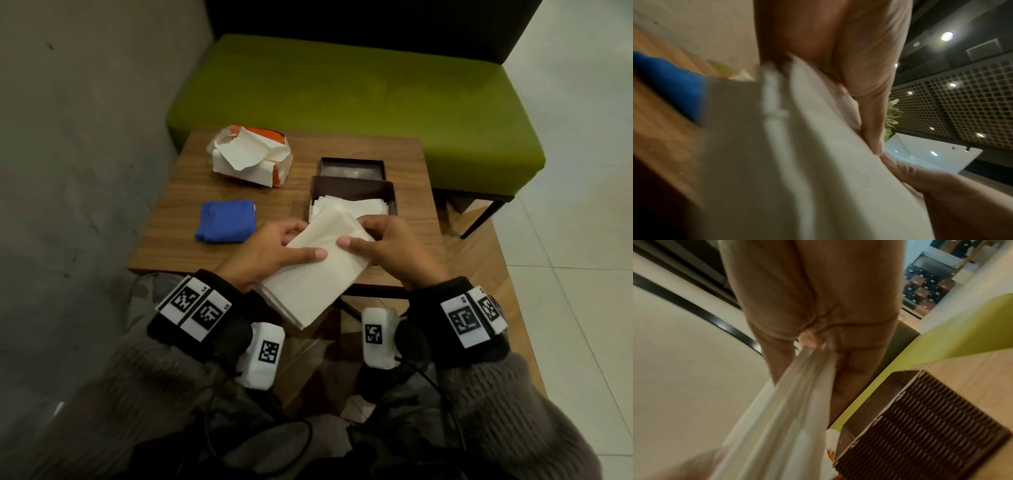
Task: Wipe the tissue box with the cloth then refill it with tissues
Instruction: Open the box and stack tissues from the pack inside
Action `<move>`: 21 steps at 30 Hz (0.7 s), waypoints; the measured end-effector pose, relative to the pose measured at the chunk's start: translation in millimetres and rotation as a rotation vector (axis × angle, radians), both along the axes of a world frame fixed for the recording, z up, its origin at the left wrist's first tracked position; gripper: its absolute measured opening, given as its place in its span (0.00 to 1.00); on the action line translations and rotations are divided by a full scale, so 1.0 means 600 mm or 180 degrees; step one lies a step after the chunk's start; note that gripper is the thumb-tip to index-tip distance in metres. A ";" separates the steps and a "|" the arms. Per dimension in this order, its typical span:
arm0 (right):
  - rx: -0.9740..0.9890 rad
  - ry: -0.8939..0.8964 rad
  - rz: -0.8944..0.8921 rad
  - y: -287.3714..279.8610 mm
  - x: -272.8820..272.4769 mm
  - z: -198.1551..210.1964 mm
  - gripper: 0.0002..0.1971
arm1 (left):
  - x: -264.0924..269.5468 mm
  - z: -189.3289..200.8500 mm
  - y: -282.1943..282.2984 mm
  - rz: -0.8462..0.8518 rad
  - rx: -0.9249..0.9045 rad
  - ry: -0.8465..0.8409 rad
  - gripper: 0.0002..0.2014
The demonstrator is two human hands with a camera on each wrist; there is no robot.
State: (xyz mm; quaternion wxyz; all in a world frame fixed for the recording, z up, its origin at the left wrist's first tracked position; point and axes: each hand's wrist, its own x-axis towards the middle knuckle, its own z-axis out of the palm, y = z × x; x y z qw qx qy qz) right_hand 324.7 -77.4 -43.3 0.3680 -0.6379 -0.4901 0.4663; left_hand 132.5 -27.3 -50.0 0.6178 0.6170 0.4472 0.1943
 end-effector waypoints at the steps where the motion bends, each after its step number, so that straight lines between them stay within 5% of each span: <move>1: -0.0025 0.0158 -0.0125 -0.002 0.006 -0.002 0.08 | -0.007 -0.006 0.000 0.0156 -0.0096 -0.0069 0.16; 5: -0.0191 0.1038 -0.0425 -0.012 0.021 -0.010 0.14 | -0.025 -0.027 -0.013 0.0823 -0.0950 -0.1076 0.17; 8: -0.0344 0.1166 -0.0319 -0.019 0.008 -0.014 0.13 | -0.015 -0.032 -0.028 0.1115 -0.1177 -0.1560 0.18; 12: -0.0383 0.1250 -0.0644 -0.022 -0.019 -0.024 0.13 | 0.003 -0.032 -0.034 0.1480 -0.0854 -0.1373 0.11; 16: -0.0352 0.1093 -0.0783 -0.019 -0.054 -0.036 0.19 | 0.025 -0.045 -0.042 0.1571 -0.0555 -0.0834 0.22; 21: -0.0411 0.1007 -0.0851 -0.014 -0.038 -0.032 0.19 | 0.022 -0.047 -0.035 0.1533 -0.0522 -0.0710 0.18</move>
